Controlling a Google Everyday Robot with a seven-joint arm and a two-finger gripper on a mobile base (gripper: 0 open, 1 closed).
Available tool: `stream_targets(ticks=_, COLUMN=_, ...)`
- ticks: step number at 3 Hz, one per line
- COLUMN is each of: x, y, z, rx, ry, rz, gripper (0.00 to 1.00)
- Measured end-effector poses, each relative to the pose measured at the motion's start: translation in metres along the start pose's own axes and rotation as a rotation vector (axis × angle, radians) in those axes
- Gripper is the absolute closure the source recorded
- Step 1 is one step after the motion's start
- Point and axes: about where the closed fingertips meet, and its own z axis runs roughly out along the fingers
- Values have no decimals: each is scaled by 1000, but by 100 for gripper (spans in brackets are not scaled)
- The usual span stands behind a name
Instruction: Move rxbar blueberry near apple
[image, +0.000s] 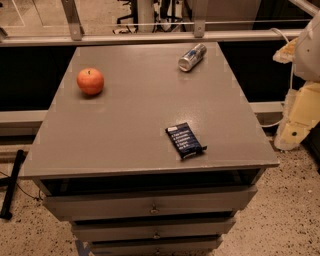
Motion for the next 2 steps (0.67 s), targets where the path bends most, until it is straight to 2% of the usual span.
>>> stream_targets(ticks=1, x=0, y=0, z=0, rx=0, ry=0, rz=0, gripper=0)
stream_targets(ticks=2, x=-2, y=1, z=15, rx=-18, ry=-52, rz=28, gripper=0)
